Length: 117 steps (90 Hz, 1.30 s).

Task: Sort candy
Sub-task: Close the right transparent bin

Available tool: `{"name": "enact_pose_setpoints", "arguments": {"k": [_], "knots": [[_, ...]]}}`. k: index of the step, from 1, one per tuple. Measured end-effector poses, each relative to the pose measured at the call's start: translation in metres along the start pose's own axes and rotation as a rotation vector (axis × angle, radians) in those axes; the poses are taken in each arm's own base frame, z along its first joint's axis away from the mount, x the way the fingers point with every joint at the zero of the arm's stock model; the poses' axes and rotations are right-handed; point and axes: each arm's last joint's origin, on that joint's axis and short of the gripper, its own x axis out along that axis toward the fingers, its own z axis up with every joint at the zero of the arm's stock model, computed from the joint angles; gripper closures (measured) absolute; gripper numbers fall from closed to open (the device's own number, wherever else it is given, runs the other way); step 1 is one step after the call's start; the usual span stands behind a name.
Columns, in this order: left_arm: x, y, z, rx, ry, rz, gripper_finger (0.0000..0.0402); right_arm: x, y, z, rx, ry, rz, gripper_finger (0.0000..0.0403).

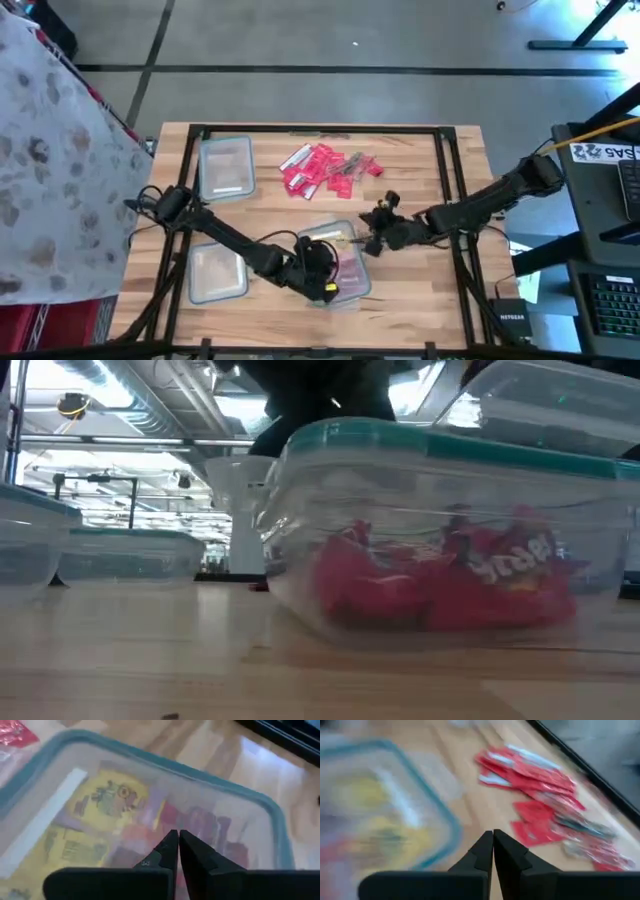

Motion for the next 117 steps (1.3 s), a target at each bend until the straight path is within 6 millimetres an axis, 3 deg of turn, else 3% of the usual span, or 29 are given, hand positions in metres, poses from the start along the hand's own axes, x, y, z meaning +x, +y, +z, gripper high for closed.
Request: {"name": "enact_pose_setpoints", "arguments": {"k": [22,34,44,59,71,82,91,102,117], "knots": [[0.013,0.016,0.004,-0.033,0.029,0.085,0.0402,-0.034,0.055,-0.009,0.033,0.058,0.6,0.0403],[0.024,0.021,0.001,-0.068,0.032,0.119,0.0402,-0.04,0.081,-0.033,-0.028,0.148,0.688,0.0403],[0.032,0.023,-0.004,-0.085,0.053,0.122,0.0402,-0.032,0.09,-0.049,-0.064,0.218,0.657,0.0403],[0.029,0.018,-0.009,-0.107,0.055,0.105,0.0402,-0.015,0.083,-0.052,-0.061,0.213,0.495,0.0403],[0.026,0.011,-0.012,-0.107,0.029,0.075,0.0401,-0.009,0.064,-0.045,-0.019,0.152,0.285,0.0403],[0.021,0.003,-0.015,-0.126,0.035,0.024,0.0402,-0.015,0.041,-0.031,0.069,0.047,0.038,0.0403],[0.02,0.001,-0.017,-0.12,0.042,0.011,0.0401,-0.026,0.024,-0.033,0.079,0.039,-0.098,0.0403],[0.02,0.002,-0.017,-0.113,0.04,0.019,0.0401,-0.043,0.022,-0.024,0.11,0.058,0.049,0.0403],[0.024,0.007,-0.013,-0.112,0.025,0.045,0.0401,-0.046,0.047,-0.014,0.114,0.085,0.463,0.0403]]}}
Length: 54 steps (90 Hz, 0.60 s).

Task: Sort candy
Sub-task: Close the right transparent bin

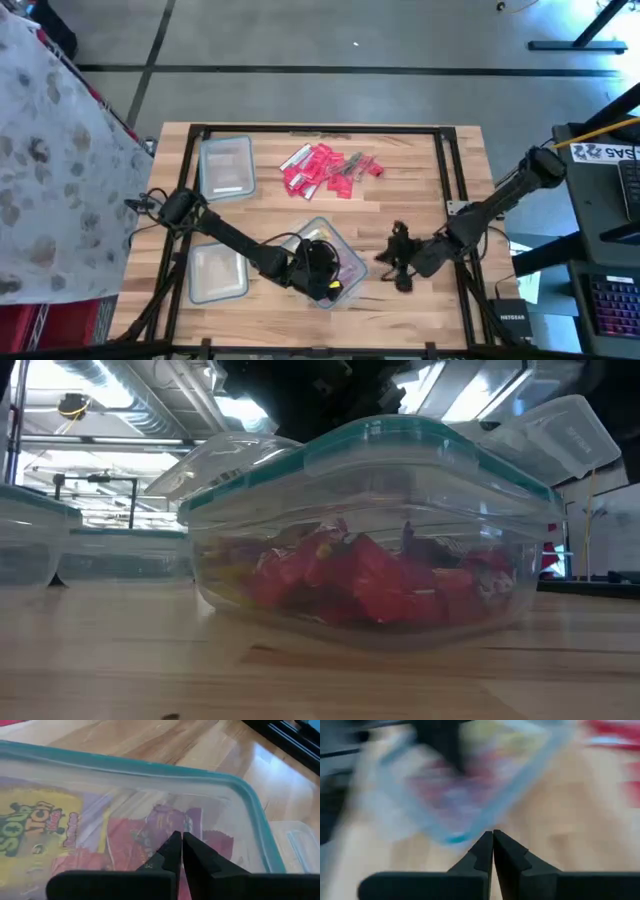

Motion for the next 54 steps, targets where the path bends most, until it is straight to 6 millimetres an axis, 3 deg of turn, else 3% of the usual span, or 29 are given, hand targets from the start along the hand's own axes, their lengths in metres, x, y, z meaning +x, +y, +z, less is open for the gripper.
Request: {"name": "enact_pose_setpoints", "arguments": {"k": [10,22,41,54], "knots": [[0.006,0.005,0.004,0.006,-0.016,0.034,0.0401,0.019,0.013,-0.002,-0.001,-0.002,0.162,0.0403],[0.015,0.011,0.006,-0.019,-0.023,0.06,0.0401,0.042,0.025,0.003,0.07,-0.08,0.214,0.0403],[0.021,0.014,0.004,-0.037,-0.019,0.072,0.0401,0.079,0.015,-0.013,0.092,0.139,-0.006,0.0403],[0.021,0.015,0.003,-0.042,-0.002,0.078,0.0401,0.093,-0.001,-0.021,0.07,0.147,-0.205,0.0403]]}}
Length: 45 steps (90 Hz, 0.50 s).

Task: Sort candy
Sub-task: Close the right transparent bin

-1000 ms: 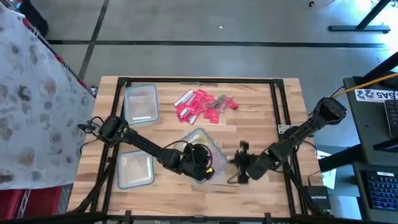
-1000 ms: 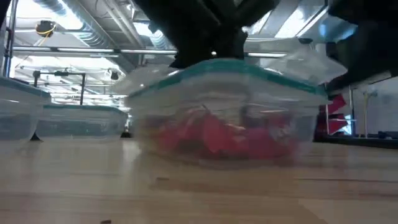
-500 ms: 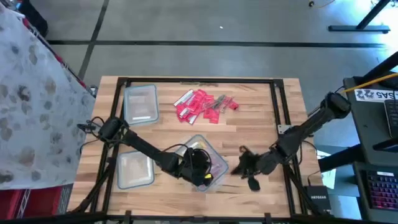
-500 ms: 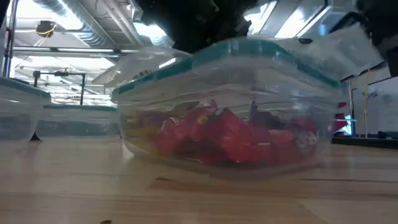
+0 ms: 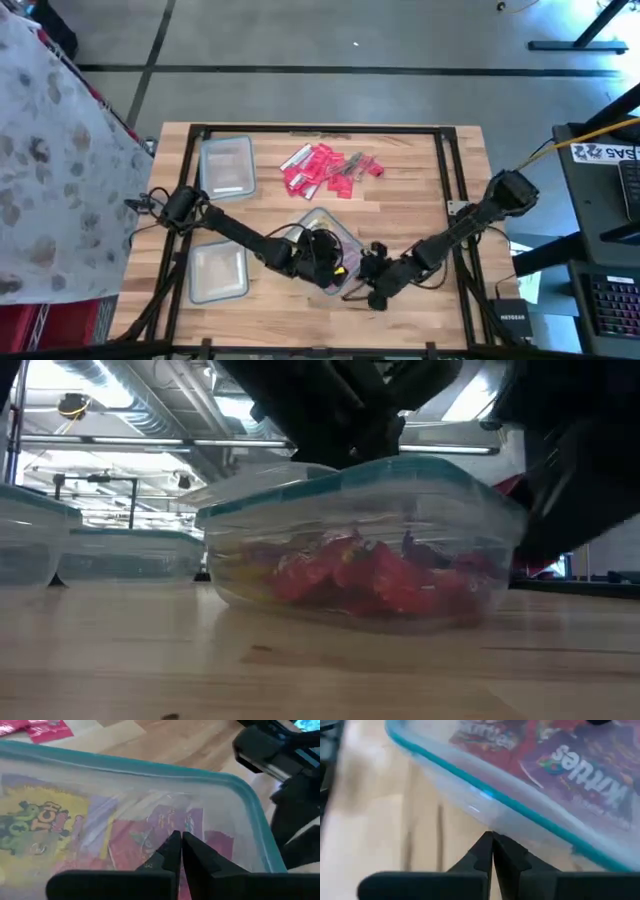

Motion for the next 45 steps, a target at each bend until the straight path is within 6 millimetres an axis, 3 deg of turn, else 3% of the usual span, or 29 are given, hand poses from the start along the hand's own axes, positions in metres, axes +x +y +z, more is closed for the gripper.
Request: {"name": "enact_pose_setpoints", "arguments": {"k": [23,45], "knots": [[0.018,0.007,-0.014,-0.035,0.061,0.0,0.0401,0.004,-0.011,0.009,-0.039,-0.032,-0.057,0.0403],[0.019,0.005,-0.013,-0.061,0.059,-0.03,0.0401,0.005,-0.024,0.016,-0.066,-0.023,-0.1,0.0403]]}}
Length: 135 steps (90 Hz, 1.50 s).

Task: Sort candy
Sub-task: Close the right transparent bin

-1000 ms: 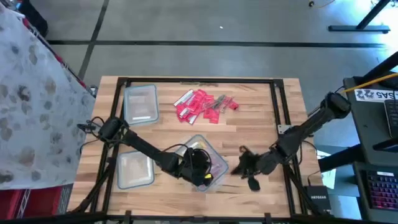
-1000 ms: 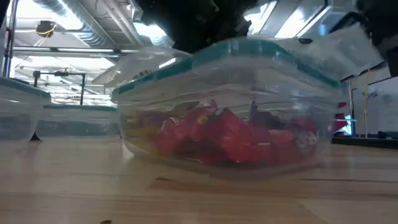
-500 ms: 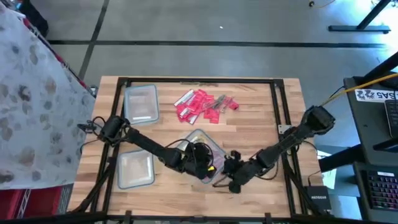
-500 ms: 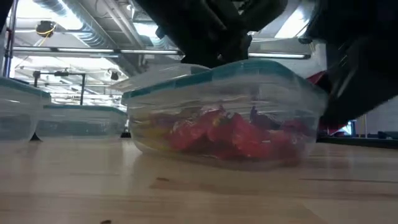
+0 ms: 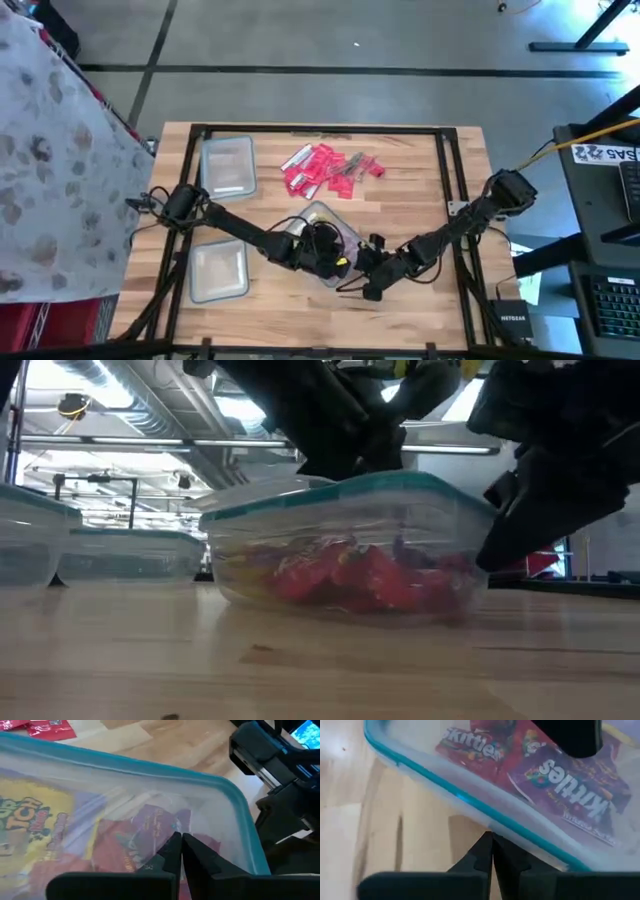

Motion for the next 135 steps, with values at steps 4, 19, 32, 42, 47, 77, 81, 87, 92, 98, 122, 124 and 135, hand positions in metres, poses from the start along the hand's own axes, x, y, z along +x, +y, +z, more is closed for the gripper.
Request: {"name": "enact_pose_setpoints", "arguments": {"k": [4,19,32,42,47,77,81,87,92,98,122,124,135], "knots": [[0.0,0.0,0.0,0.007,-0.017,0.005,0.0401,-0.003,-0.002,0.0,-0.008,0.007,-0.018,0.0403],[-0.003,-0.004,0.001,0.091,-0.143,0.022,0.0402,-0.021,-0.021,-0.003,-0.017,0.036,-0.241,0.0403],[-0.022,-0.013,0.024,0.205,-0.23,-0.023,0.0402,-0.049,-0.041,-0.001,0.026,-0.018,-0.473,0.0402],[-0.04,-0.017,0.054,0.295,-0.298,-0.062,0.0402,-0.072,-0.047,-0.002,0.043,-0.035,-0.509,0.0402],[-0.049,-0.018,0.072,0.307,-0.351,-0.074,0.0402,-0.081,-0.044,-0.002,0.046,-0.051,-0.468,0.0402],[-0.096,-0.009,0.093,0.385,-0.315,-0.007,0.0402,-0.081,0.009,0.001,-0.007,-0.071,0.032,0.0402],[-0.096,-0.003,0.086,0.377,-0.251,0.031,0.0402,-0.075,0.015,0.0,-0.035,-0.051,0.091,0.0403],[-0.094,0.009,0.074,0.36,-0.144,0.099,0.0402,-0.065,0.022,-0.004,-0.078,-0.007,0.166,0.0403],[-0.095,0.018,0.067,0.327,-0.065,0.159,0.0402,-0.054,0.024,-0.008,-0.105,0.024,0.161,0.0403],[-0.096,0.031,0.06,0.278,0.016,0.244,0.0402,-0.041,0.022,-0.009,-0.101,0.035,0.127,0.0403],[-0.082,0.043,0.031,0.121,0.015,0.183,0.0402,-0.025,-0.008,-0.013,-0.126,0.137,-0.104,0.0403],[-0.081,0.043,0.029,0.113,0.008,0.164,0.0402,-0.027,-0.012,-0.013,-0.128,0.137,-0.145,0.0403],[-0.077,0.035,0.024,0.041,-0.021,0.026,0.0402,-0.047,-0.028,-0.014,-0.135,0.1,-0.356,0.0403]]}}
